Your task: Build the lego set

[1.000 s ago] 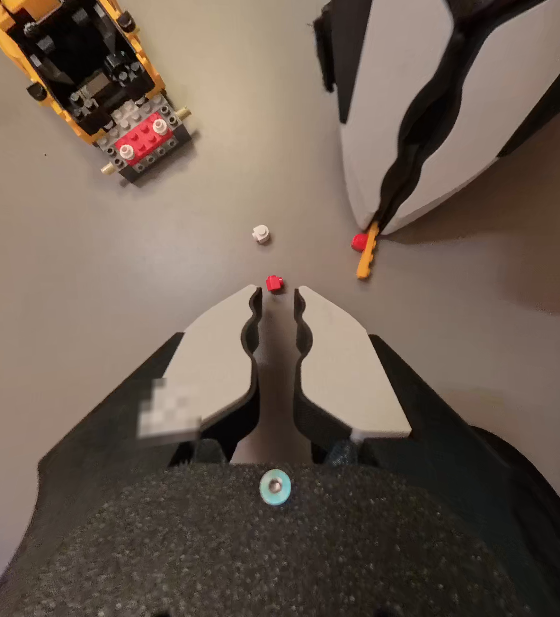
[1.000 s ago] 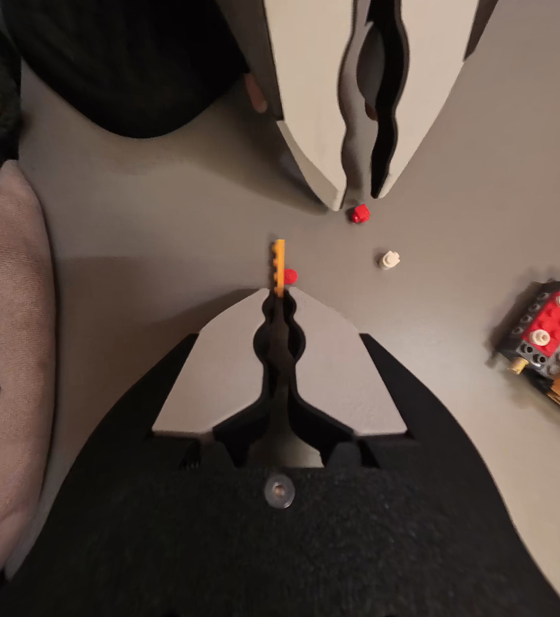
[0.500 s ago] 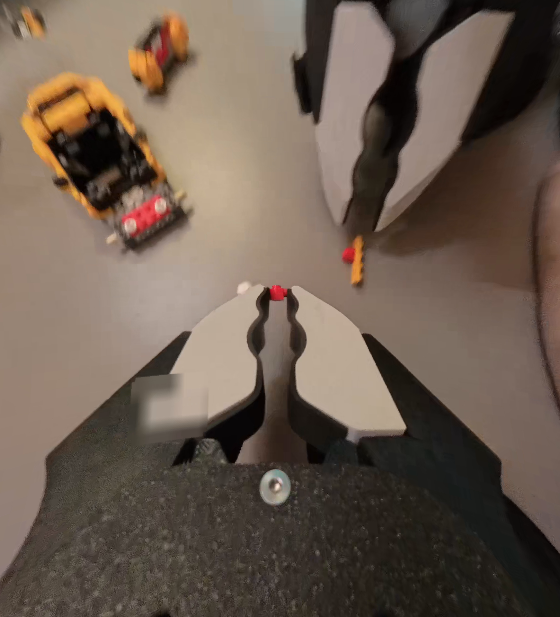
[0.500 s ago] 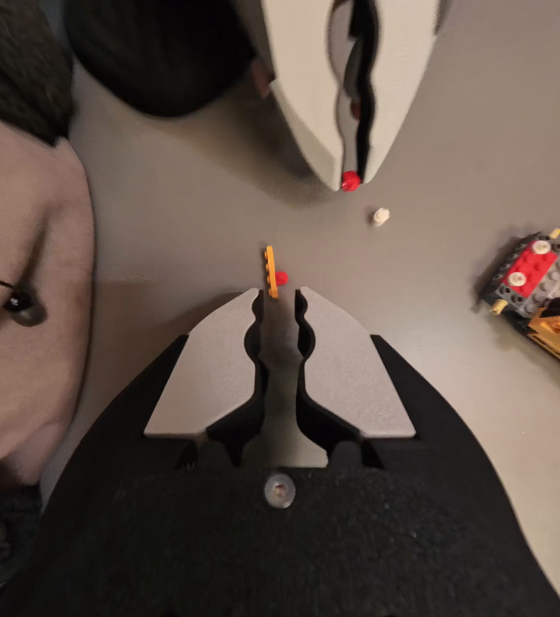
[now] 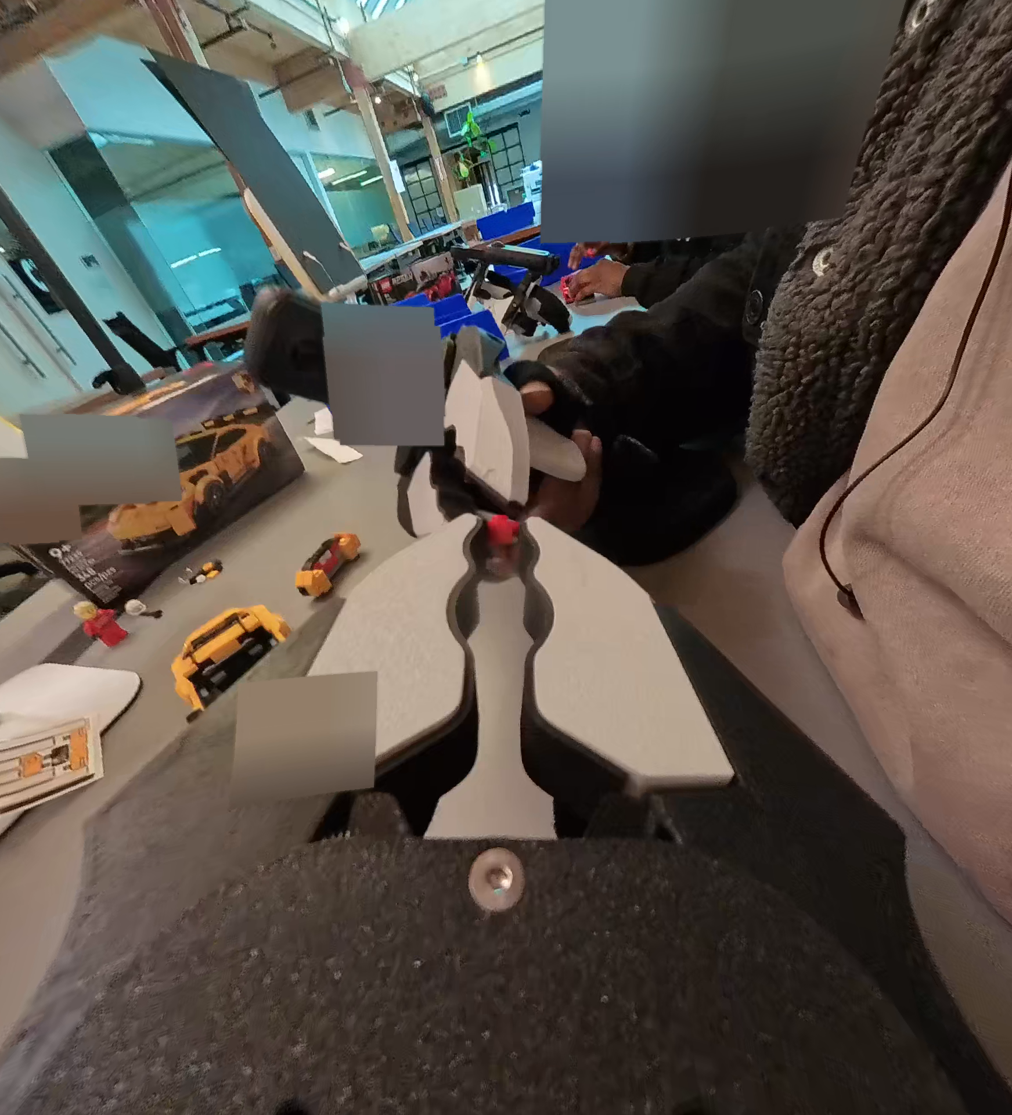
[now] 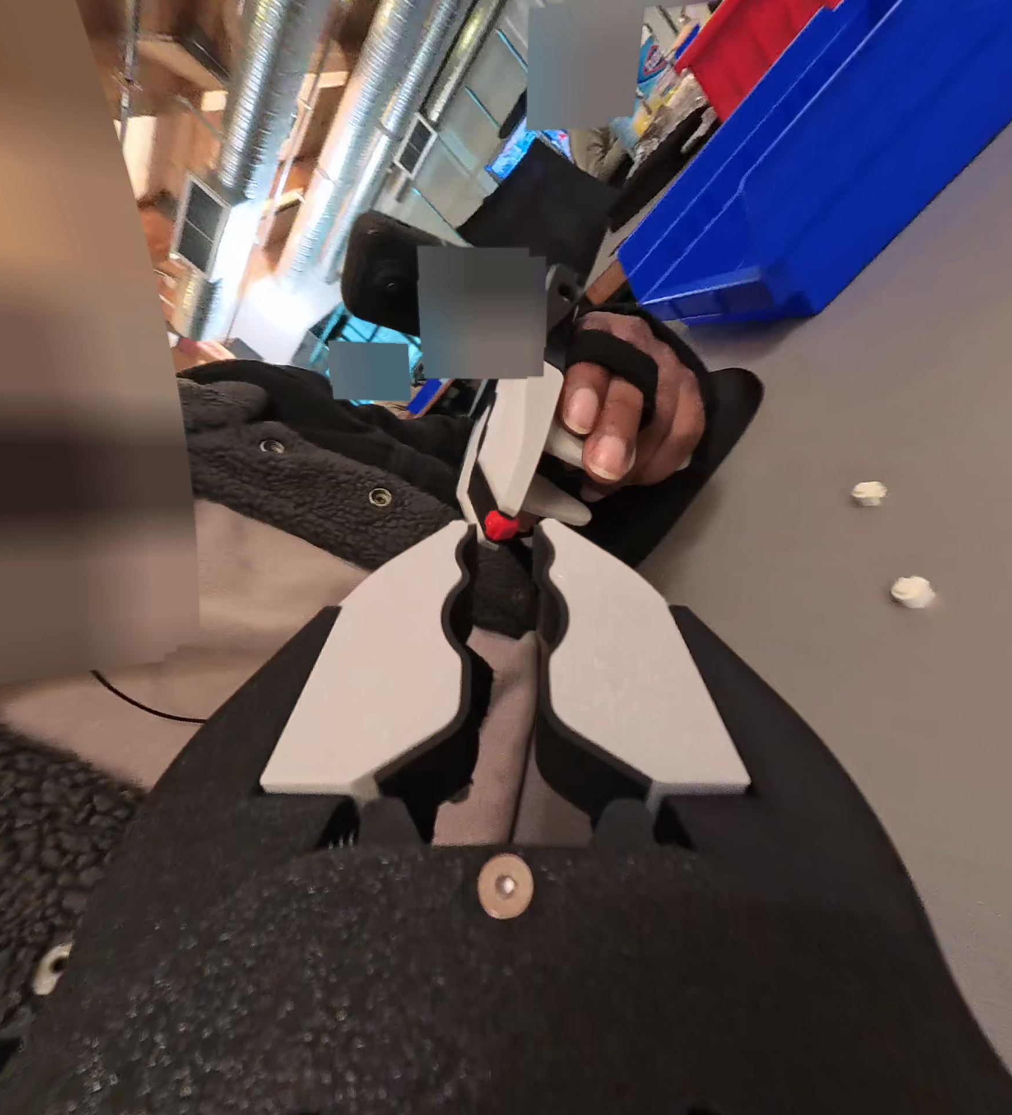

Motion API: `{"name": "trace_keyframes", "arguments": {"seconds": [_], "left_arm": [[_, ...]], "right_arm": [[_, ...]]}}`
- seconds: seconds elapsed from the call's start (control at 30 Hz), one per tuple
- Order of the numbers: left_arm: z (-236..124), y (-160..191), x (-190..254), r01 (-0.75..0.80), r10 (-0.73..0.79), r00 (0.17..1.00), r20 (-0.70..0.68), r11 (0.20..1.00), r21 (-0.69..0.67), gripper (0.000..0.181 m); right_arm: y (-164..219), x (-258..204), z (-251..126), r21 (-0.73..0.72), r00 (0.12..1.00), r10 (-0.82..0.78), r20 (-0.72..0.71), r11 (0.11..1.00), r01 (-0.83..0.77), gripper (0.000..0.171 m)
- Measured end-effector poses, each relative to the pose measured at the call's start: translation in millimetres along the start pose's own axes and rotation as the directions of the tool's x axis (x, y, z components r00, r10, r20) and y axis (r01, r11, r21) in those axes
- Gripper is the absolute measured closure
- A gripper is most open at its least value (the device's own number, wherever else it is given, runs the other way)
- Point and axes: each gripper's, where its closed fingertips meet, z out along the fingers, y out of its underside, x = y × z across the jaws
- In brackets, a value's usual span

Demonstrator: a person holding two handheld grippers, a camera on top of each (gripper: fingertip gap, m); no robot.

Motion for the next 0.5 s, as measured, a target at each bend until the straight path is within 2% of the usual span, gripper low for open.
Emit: {"name": "trace_keyframes", "arguments": {"seconds": [0.2,0.5], "left_arm": [[-1.1,0.0,-0.4,-0.048,0.049,0.999,0.021,0.999,-0.005,0.172],[-0.4,40.0,-6.6,-0.077,0.091,0.995,0.043,0.962,-0.264,0.173]], "right_arm": [[-0.2,-1.3,5.0,0.006,0.999,0.04,0.027,0.999,-0.04,0.162],[14.7,37.1,-4.0,-0.124,0.957,0.019,-0.29,0.991,-0.057,0.162]]}}
